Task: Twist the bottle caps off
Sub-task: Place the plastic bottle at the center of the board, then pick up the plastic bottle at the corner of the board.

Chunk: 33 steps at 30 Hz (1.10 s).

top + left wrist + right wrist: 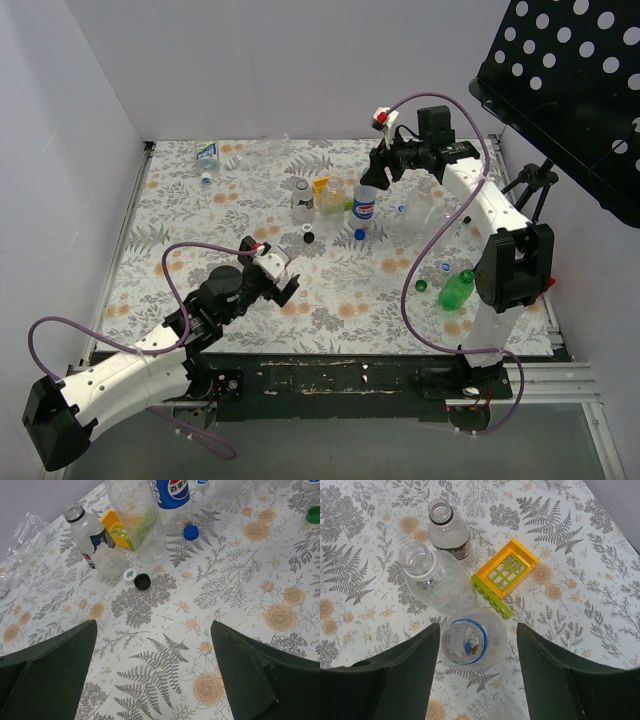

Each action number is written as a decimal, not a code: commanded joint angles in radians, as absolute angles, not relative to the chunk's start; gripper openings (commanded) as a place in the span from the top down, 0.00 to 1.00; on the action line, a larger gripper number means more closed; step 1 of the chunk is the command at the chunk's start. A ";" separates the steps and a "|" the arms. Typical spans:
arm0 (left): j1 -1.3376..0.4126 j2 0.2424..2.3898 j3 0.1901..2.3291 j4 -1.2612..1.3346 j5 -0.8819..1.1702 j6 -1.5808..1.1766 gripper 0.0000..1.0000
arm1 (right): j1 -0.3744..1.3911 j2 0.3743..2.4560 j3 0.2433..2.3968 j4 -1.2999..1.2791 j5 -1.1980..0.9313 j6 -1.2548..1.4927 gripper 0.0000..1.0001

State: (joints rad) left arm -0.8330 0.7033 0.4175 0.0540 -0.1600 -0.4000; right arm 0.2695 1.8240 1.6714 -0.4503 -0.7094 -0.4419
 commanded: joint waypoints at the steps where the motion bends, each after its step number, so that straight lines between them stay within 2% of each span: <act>1: -0.825 0.689 0.423 0.074 -0.143 -0.405 0.02 | 0.267 1.756 1.669 -0.440 -0.704 -0.451 0.29; 17: -0.813 0.676 0.423 0.086 -0.129 -0.423 0.02 | 0.267 1.675 1.666 -0.453 -0.686 -0.465 0.25; 29: -0.755 0.649 0.429 0.117 -0.078 -0.494 0.02 | 0.267 1.514 1.576 -0.437 -0.684 -0.472 0.22; 33: -0.715 0.655 0.480 0.117 -0.112 -0.627 0.02 | 0.259 1.411 1.508 -0.442 -0.690 -0.498 0.21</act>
State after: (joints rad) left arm -0.7506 0.6617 0.4194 0.0982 -0.0933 -0.5034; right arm 0.2695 1.5143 1.5623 -0.4591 -0.6796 -0.4660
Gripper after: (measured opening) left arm 0.981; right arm 0.784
